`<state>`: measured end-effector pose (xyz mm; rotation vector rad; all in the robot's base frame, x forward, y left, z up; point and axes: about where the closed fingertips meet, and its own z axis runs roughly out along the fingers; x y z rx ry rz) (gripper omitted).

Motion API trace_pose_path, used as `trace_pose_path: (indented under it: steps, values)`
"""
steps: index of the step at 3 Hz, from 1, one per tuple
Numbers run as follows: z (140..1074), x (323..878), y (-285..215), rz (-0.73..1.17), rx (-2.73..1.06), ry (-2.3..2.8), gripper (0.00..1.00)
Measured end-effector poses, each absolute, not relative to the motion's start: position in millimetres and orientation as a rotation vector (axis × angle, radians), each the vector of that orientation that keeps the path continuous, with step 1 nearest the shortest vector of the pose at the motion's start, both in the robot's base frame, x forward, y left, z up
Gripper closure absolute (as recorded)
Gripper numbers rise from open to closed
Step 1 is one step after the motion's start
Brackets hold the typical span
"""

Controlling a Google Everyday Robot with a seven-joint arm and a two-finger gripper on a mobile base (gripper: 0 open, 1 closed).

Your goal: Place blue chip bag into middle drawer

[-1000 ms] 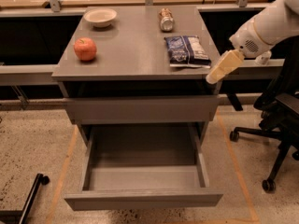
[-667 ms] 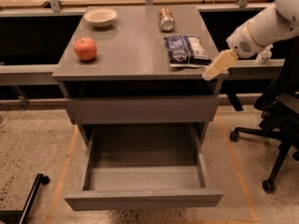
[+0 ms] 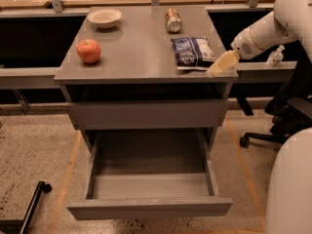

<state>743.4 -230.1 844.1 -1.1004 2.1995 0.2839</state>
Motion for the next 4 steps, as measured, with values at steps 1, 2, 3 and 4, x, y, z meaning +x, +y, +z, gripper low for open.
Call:
trace_pose_path:
  steps: [1,2,3,4]
  values:
    - [848.6,766.0,-207.8,0.286,-1.151,2.157,0.00]
    - [850.9,778.6,-180.3,0.310,-1.206,2.116,0.09]
    - [844.6,782.8,-155.0,0.337,-1.277,2.098,0.28]
    - [835.5,782.6,-150.7,0.347,-1.296,2.118,0.51]
